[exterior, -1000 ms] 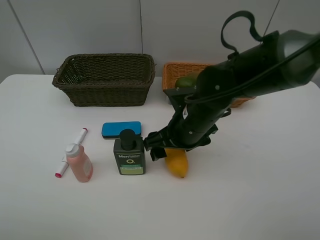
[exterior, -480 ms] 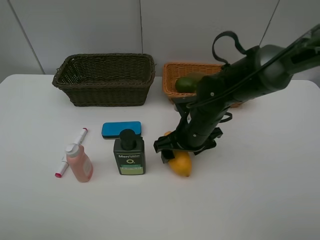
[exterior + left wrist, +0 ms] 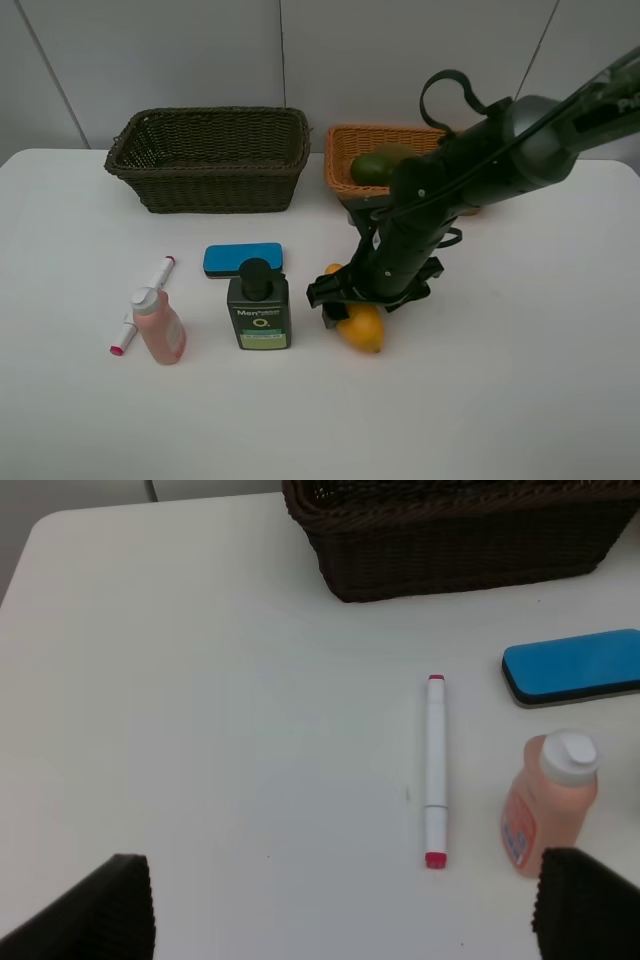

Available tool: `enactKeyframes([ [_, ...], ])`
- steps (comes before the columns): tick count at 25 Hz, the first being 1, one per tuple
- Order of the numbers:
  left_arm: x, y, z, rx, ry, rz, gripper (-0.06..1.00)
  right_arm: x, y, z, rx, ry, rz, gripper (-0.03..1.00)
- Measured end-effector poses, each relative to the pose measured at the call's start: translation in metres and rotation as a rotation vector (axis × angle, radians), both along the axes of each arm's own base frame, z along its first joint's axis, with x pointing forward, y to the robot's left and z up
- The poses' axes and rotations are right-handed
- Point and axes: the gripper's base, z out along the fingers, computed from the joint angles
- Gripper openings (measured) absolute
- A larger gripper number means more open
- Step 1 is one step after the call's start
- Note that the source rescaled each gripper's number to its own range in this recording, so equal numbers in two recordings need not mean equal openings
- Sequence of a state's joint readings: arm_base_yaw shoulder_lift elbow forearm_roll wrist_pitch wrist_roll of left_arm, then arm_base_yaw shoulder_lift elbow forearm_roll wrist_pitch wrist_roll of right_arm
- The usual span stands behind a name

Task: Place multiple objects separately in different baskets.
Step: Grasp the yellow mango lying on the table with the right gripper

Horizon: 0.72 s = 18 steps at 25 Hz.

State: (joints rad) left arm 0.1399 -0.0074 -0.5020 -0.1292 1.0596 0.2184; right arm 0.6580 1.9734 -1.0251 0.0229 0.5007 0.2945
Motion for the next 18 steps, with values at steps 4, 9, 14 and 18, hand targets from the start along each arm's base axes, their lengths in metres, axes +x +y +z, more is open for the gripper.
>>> enactKeyframes([
  [4, 0.0, 0.0, 0.0, 0.0, 0.0, 0.0, 1.0, -0.0002, -0.0002, -0.0001, -0.002, 0.002, 0.0, 0.04],
  [9, 0.0, 0.0, 0.0, 0.0, 0.0, 0.0, 1.0, -0.0009, -0.0006, 0.0003, -0.011, 0.015, 0.0, 0.03],
  [14, 0.0, 0.0, 0.0, 0.0, 0.0, 0.0, 1.0, -0.001, -0.0006, 0.0004, -0.012, 0.018, -0.001, 0.03],
  [18, 0.0, 0.0, 0.0, 0.0, 0.0, 0.0, 1.0, -0.0013, -0.0008, 0.0003, -0.014, 0.022, -0.001, 0.03],
])
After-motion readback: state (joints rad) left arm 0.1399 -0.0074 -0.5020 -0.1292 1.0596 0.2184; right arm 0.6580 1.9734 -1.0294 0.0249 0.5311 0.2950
